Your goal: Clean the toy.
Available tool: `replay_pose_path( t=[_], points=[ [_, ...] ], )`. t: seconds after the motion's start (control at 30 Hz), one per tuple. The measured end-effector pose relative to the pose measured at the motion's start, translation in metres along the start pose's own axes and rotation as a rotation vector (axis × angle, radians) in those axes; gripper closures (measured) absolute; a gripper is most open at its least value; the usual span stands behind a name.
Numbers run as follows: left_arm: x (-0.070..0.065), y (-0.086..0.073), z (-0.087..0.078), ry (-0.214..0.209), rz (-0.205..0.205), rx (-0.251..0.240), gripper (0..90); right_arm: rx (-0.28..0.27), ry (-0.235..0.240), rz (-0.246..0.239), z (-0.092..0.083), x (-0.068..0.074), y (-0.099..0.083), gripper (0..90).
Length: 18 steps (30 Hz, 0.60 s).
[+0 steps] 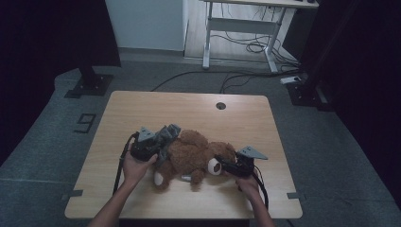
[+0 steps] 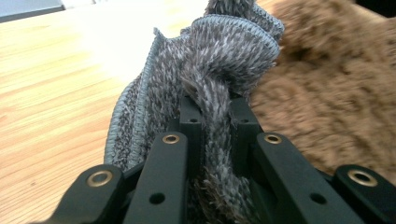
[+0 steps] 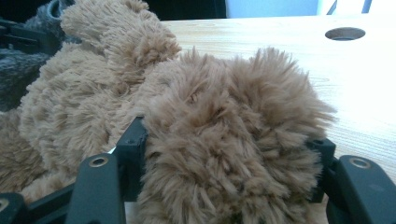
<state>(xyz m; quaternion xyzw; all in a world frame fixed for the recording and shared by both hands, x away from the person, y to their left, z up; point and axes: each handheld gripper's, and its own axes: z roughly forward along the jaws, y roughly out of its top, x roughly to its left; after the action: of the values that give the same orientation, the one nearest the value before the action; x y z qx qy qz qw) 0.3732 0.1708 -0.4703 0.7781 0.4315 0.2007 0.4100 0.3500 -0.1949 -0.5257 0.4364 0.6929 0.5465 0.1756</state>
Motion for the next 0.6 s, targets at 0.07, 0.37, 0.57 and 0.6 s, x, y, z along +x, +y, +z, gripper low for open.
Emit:
replay_pose_path(
  t=[0.07,0.37,0.57,0.6],
  points=[
    [0.003,0.0,0.001,0.001,-0.016,0.004,79.5,0.0,0.0,0.001,0.0,0.0,0.0,37.1],
    [-0.029,0.026,-0.015,-0.039,0.049,-0.061,79.4,0.0,0.004,0.006,0.0,-0.002,0.0,37.0],
    [-0.078,0.055,-0.019,-0.094,0.147,-0.166,79.4,-0.001,0.006,0.007,0.0,-0.002,0.0,37.0],
    [-0.086,0.059,-0.016,-0.113,0.154,-0.168,79.4,-0.001,0.007,0.008,0.0,-0.002,0.0,36.9]
  ],
)
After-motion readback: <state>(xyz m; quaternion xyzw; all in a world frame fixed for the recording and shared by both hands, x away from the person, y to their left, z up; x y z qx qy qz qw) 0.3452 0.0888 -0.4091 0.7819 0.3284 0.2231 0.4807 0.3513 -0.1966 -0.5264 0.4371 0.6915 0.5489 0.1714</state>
